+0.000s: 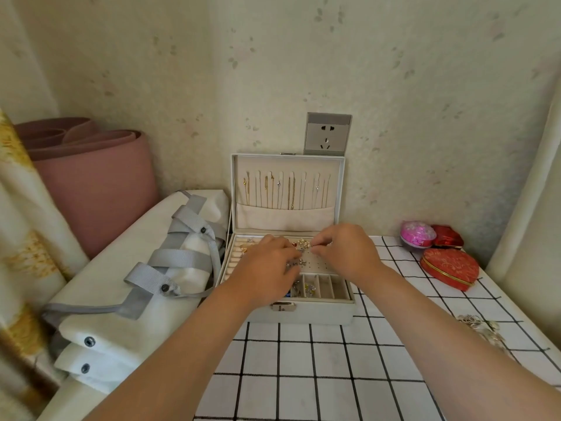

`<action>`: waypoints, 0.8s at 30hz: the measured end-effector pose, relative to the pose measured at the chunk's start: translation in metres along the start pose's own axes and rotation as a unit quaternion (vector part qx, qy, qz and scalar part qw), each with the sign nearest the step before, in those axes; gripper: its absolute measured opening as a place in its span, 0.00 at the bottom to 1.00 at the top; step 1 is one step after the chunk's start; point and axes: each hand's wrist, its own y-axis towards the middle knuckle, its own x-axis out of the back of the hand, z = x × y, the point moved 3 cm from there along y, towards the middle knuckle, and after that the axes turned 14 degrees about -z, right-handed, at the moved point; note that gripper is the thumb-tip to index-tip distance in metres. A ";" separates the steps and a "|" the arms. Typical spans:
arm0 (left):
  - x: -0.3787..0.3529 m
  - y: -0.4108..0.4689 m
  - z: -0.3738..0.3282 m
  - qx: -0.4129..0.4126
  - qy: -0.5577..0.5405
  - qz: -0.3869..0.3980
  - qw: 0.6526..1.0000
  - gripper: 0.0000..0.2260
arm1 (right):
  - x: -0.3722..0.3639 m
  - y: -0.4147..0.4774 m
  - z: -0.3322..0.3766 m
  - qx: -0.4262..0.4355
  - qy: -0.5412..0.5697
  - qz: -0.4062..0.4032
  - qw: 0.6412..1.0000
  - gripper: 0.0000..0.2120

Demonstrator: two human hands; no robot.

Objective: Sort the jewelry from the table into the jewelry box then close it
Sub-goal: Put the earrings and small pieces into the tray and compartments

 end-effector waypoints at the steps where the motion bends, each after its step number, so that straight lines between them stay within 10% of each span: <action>1: -0.001 0.000 -0.001 -0.008 0.008 0.004 1.000 0.16 | -0.002 -0.001 0.001 0.011 -0.016 0.002 1.000 0.03; 14: -0.004 -0.002 0.000 -0.017 -0.001 -0.004 1.000 0.18 | -0.007 -0.007 0.007 0.153 -0.086 -0.009 0.984 0.06; 24: -0.004 -0.002 -0.002 -0.030 0.008 -0.003 1.000 0.17 | 0.001 -0.003 0.002 0.086 -0.037 0.057 0.994 0.06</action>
